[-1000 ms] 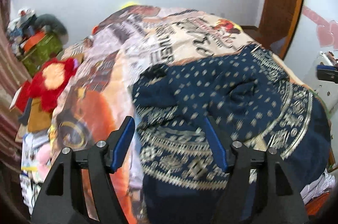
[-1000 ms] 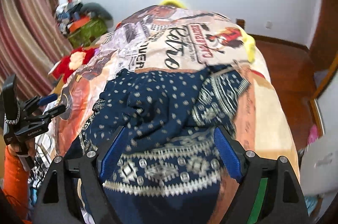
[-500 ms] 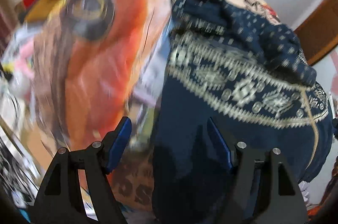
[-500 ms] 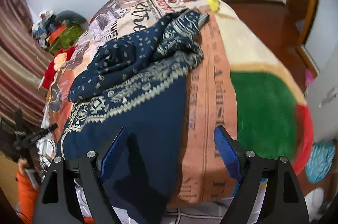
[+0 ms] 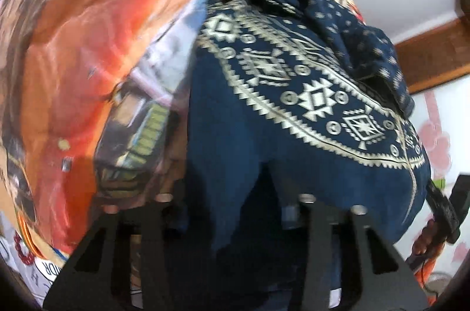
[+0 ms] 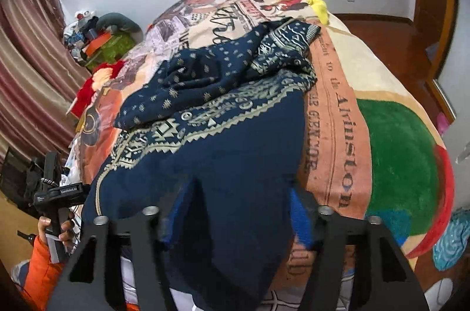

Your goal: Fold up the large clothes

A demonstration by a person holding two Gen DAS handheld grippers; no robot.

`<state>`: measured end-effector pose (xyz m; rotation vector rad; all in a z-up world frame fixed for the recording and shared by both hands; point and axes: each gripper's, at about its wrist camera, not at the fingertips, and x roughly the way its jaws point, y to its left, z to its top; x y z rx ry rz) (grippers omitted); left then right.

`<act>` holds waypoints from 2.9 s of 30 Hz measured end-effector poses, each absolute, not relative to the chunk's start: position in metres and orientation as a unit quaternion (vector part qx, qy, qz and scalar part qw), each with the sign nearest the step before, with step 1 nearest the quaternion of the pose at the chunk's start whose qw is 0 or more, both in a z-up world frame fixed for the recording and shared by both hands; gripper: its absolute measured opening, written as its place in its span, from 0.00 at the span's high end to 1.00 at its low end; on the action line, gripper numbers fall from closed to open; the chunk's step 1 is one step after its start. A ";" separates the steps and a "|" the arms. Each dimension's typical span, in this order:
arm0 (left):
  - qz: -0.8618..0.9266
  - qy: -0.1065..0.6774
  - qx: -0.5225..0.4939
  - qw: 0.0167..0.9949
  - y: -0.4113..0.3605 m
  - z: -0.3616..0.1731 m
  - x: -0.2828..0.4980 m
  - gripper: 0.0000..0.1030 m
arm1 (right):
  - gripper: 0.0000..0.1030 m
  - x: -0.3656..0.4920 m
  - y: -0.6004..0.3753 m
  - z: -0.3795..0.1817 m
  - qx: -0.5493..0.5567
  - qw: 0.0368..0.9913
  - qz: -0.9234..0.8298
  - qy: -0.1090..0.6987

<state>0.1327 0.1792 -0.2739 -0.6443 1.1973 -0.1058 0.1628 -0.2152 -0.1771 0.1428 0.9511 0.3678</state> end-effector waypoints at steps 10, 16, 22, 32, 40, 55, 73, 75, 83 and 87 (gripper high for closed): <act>-0.098 0.464 -0.233 0.849 0.154 -0.176 0.157 0.90 | 0.91 0.190 -0.206 -0.157 0.086 0.876 0.215 0.422; -0.108 0.396 -0.211 0.887 0.152 -0.113 0.181 0.91 | 0.93 0.222 -0.206 -0.123 0.077 0.895 0.218 0.381; -0.048 0.380 -0.224 0.896 0.183 -0.116 0.222 0.91 | 0.93 0.266 -0.215 -0.117 0.080 0.907 0.189 0.367; -0.011 0.505 -0.204 0.839 0.184 -0.230 0.256 0.89 | 0.93 0.333 -0.208 -0.184 0.060 0.876 0.145 0.456; -0.004 0.498 -0.135 0.856 0.175 -0.209 0.249 0.81 | 0.81 0.326 -0.201 -0.176 0.020 0.862 0.143 0.487; 0.010 0.474 -0.118 0.872 0.183 -0.188 0.177 0.47 | 0.39 0.238 -0.224 -0.139 0.047 0.883 0.154 0.442; -0.048 0.531 -0.241 0.811 0.162 -0.254 0.175 0.83 | 0.73 0.214 -0.209 -0.178 0.075 0.864 0.171 0.467; -0.050 0.530 -0.225 0.816 0.157 -0.246 0.175 0.90 | 0.82 0.213 -0.208 -0.177 0.079 0.863 0.178 0.466; -0.073 0.453 -0.187 0.869 0.149 -0.168 0.179 0.94 | 0.91 0.220 -0.202 -0.149 0.081 0.874 0.210 0.430; -0.079 0.404 -0.160 0.897 0.144 -0.121 0.190 0.95 | 0.93 0.226 -0.199 -0.122 0.078 0.889 0.222 0.393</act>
